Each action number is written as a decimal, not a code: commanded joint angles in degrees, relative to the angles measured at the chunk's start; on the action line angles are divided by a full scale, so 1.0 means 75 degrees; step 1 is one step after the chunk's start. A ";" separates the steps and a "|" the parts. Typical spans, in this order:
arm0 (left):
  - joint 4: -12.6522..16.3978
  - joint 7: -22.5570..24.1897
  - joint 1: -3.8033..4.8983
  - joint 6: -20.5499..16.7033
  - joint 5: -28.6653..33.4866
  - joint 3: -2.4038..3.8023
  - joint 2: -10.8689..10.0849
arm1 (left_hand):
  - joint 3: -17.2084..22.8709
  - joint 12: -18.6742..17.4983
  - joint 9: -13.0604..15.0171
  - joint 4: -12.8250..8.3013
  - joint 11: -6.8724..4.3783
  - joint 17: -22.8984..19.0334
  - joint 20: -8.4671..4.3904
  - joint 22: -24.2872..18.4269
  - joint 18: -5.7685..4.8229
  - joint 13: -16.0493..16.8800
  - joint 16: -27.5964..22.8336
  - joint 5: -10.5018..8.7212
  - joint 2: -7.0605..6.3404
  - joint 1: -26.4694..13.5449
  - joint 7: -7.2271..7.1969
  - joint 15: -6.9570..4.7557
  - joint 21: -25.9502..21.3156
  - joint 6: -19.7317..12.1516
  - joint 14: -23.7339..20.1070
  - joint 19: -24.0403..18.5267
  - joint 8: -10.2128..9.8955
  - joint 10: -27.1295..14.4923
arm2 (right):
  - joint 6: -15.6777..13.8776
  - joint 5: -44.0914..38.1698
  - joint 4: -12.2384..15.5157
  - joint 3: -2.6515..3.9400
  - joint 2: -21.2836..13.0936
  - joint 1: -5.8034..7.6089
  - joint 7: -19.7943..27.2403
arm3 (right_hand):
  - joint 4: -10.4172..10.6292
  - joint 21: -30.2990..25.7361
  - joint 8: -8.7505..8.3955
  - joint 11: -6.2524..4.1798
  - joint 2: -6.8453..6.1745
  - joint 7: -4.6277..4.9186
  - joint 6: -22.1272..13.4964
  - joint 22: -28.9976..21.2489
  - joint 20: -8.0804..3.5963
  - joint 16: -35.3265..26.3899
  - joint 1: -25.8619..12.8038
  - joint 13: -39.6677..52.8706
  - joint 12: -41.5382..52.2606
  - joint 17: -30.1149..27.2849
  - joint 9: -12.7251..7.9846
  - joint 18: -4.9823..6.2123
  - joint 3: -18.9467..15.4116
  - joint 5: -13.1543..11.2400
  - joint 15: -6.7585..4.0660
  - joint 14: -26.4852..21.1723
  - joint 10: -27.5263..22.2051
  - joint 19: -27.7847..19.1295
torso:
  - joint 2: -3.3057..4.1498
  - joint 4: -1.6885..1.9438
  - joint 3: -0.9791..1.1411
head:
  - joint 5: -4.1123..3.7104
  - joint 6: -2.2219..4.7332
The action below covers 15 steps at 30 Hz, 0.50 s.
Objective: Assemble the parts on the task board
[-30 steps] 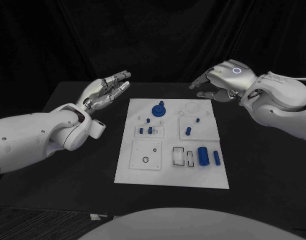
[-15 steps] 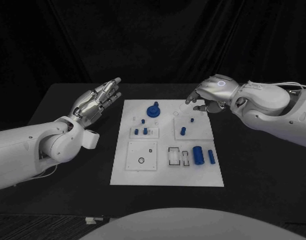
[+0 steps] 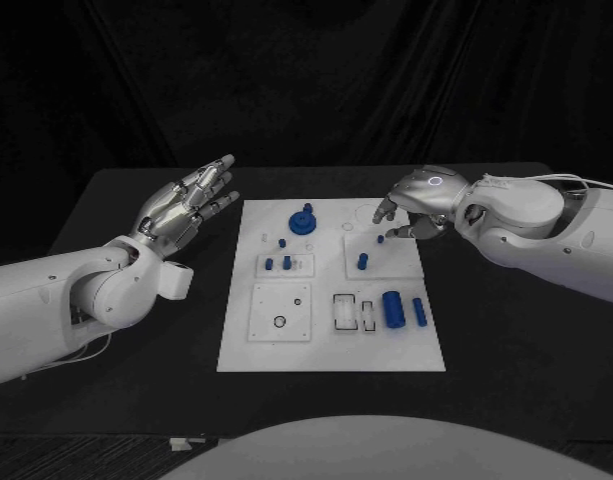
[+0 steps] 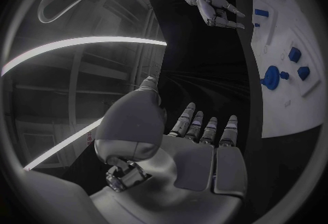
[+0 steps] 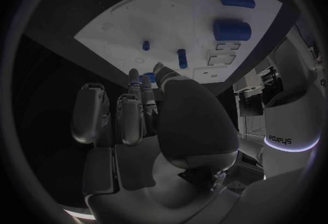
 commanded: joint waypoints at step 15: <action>0.0097 0.2046 -0.0008 0.0031 -0.0296 0.0008 -0.0087 | -0.0039 -0.0030 0.0031 0.0023 -0.0081 0.0031 0.0218 0.0129 0.0170 -0.0009 0.0104 -0.0328 -0.0950 0.0734 -0.0244 0.0121 -0.0009 0.0331 0.0053 0.0051 -0.0010 -0.0146 | 0.0110 0.0074 -0.0446 0.0006 0.0286 -0.0276 -0.0177 | -0.0314 -0.0206 -0.0013 0.0015 -0.0080 0.0230 -0.0073 0.1320 -0.0005 -0.0120 0.0369 -0.0173 -0.0251 0.0077 -0.0029 0.0103 0.0430 0.0756 0.0049 0.0328 -0.0140 -0.0011 | -0.0006 0.0008 -0.0002 | 0.0053 0.0000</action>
